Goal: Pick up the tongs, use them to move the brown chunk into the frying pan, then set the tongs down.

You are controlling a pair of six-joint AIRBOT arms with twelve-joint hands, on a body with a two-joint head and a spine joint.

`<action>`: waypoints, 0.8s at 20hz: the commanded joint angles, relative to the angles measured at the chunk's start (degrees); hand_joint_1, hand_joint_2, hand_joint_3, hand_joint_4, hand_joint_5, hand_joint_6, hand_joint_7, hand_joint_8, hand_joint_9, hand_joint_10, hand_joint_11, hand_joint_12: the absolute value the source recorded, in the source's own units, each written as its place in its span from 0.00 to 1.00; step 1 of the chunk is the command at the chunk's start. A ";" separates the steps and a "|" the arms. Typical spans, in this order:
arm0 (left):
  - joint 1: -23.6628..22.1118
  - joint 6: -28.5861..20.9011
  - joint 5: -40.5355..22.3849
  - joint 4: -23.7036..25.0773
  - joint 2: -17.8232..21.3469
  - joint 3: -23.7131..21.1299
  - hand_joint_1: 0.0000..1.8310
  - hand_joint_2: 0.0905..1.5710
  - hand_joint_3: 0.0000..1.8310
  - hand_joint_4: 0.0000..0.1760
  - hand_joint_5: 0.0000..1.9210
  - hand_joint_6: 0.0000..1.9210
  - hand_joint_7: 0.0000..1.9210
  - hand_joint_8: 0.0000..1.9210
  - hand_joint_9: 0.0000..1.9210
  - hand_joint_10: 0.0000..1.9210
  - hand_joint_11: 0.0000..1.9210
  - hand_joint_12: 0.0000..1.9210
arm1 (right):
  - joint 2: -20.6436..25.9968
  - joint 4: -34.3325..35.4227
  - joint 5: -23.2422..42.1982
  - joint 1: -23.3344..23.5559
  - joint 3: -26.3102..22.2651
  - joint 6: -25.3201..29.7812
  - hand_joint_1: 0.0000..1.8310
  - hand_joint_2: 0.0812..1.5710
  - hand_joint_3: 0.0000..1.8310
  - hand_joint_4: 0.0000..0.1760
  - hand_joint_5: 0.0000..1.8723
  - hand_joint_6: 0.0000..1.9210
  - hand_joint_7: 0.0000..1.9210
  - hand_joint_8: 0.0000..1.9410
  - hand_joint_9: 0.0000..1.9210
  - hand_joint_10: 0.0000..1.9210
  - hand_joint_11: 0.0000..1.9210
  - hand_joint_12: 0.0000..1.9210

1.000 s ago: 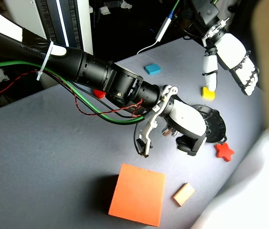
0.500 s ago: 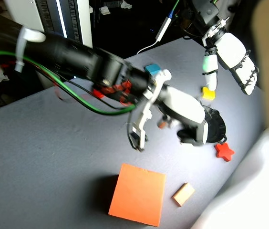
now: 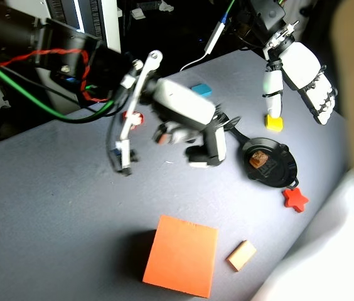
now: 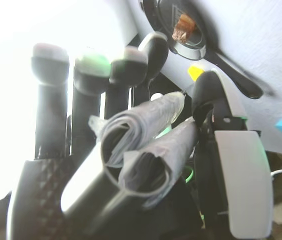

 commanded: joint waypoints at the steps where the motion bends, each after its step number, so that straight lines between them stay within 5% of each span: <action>1: -0.23 0.19 -4.36 3.57 0.67 -0.01 0.00 0.74 0.00 0.00 0.02 0.00 0.04 0.00 0.04 0.00 0.00 0.12 | -0.02 -3.25 -5.56 0.07 -0.26 -0.56 0.24 0.94 0.00 0.00 0.43 0.60 0.54 0.81 0.52 0.97 0.42 1.00; 6: -0.38 0.19 -4.36 3.58 0.65 -0.95 0.00 0.75 0.00 0.00 0.02 0.00 0.04 0.00 0.04 0.00 0.00 0.13 | -2.03 -3.27 -6.85 -3.20 1.81 -1.10 0.27 0.92 0.00 0.00 0.44 0.48 0.51 0.67 0.46 0.85 0.34 0.98; 12: -0.67 0.19 -4.37 3.62 0.55 -2.21 0.00 0.74 0.00 0.00 0.03 0.00 0.06 0.00 0.06 0.00 0.00 0.14 | -5.66 -4.85 -8.96 -6.37 7.32 2.34 0.28 0.92 0.00 0.00 0.42 0.49 0.48 0.65 0.43 0.83 0.31 0.97; 16: -0.78 0.19 -4.36 4.89 0.40 -4.59 0.00 0.74 0.00 0.00 0.02 0.00 0.04 0.00 0.04 0.00 0.00 0.13 | -6.78 -8.98 -9.20 -8.48 8.70 5.99 0.16 0.86 0.00 0.00 0.38 0.32 0.41 0.42 0.33 0.62 0.21 0.86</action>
